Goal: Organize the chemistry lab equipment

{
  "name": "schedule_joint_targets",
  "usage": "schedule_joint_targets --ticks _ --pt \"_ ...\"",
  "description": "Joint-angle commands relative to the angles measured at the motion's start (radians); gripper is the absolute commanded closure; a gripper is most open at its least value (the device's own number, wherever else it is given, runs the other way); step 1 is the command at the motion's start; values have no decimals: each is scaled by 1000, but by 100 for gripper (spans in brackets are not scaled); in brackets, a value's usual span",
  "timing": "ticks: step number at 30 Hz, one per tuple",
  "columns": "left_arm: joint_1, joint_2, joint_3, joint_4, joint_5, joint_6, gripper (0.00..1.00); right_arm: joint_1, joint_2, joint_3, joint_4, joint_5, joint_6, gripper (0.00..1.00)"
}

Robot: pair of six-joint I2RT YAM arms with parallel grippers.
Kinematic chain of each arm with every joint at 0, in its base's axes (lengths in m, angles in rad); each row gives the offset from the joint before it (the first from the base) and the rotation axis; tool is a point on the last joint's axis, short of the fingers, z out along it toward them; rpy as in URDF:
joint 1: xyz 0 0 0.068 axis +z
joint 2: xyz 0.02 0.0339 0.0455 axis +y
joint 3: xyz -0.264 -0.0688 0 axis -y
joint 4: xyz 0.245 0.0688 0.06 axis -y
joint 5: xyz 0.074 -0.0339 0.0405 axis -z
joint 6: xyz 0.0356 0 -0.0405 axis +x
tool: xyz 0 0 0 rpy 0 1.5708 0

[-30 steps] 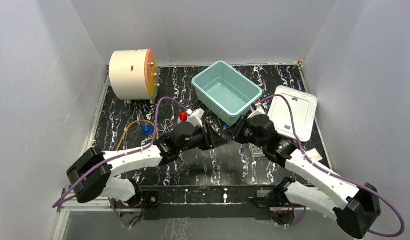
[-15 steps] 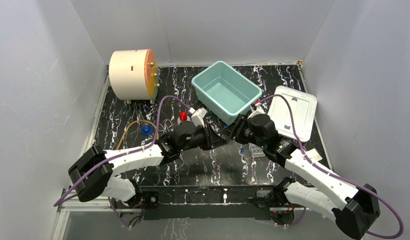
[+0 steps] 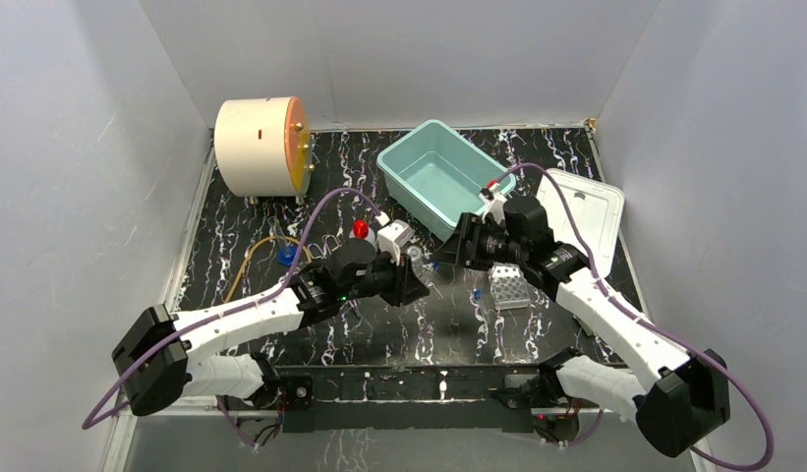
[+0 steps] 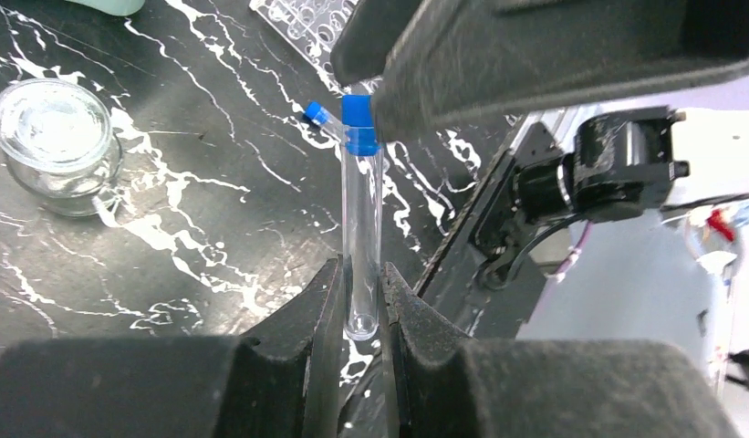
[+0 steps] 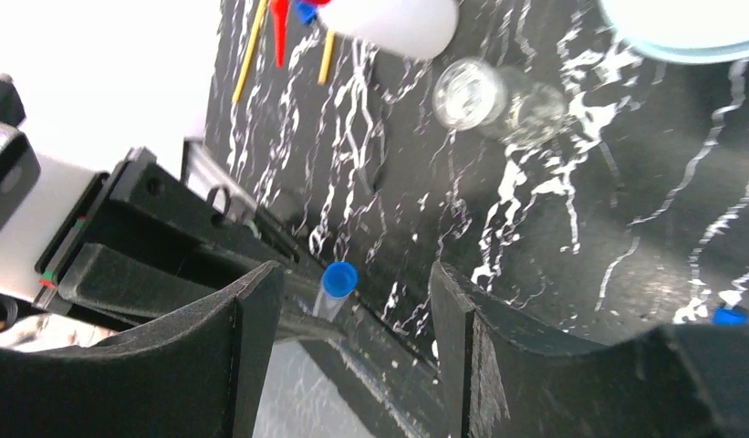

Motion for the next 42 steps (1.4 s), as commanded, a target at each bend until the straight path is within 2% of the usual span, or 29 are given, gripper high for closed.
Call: schedule_joint_targets --ticks 1,7,14,21,23,24,25,26,28,29,33,36,42 --pt "0 -14 59 -83 9 158 100 -3 46 49 65 -236 -62 32" --pt "-1 -24 79 -91 16 224 100 -3 70 43 91 -316 -51 44" --pt "-1 -52 53 -74 75 269 100 -7 69 24 110 -320 -24 59" --pt "0 -60 52 -88 70 273 100 -9 67 13 114 -327 -10 78" --pt "-1 -61 53 -93 57 266 100 -9 64 9 114 -320 -8 80" --pt "0 -62 54 -99 37 256 88 -10 63 8 113 -314 -8 81" --pt "-1 -63 55 -107 15 248 62 -12 64 8 110 -306 -8 82" --pt "0 -65 54 -115 -12 236 46 -15 63 8 105 -298 -13 82" --pt "0 -80 42 -129 -68 216 18 -19 65 13 81 -278 -30 82" --pt "0 -95 30 -131 -85 211 10 -21 66 22 56 -258 -50 82" --pt "0 -195 -19 -136 -154 186 2 -23 58 70 -126 -80 -162 83" --pt "2 -258 -30 -159 -182 155 2 -23 39 83 -254 131 -220 83" --pt "4 -302 -32 -200 -228 89 2 -23 43 134 -397 408 -266 83"
